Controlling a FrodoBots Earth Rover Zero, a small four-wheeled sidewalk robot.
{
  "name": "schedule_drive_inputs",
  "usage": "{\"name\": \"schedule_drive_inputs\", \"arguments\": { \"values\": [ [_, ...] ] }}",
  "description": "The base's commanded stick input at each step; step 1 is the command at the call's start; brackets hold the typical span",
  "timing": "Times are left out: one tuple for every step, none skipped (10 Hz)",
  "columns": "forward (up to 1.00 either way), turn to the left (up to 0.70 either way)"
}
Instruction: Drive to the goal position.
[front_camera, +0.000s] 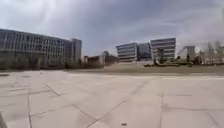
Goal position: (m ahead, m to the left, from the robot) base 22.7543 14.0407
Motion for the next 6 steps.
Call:
{"name": "schedule_drive_inputs", "arguments": {
  "values": [
    [0.70,0.00],
    [0.70,0.00],
    [0.70,0.00],
    [0.70,0.00],
    [0.70,0.00],
    [0.70,0.00]
  ]
}}
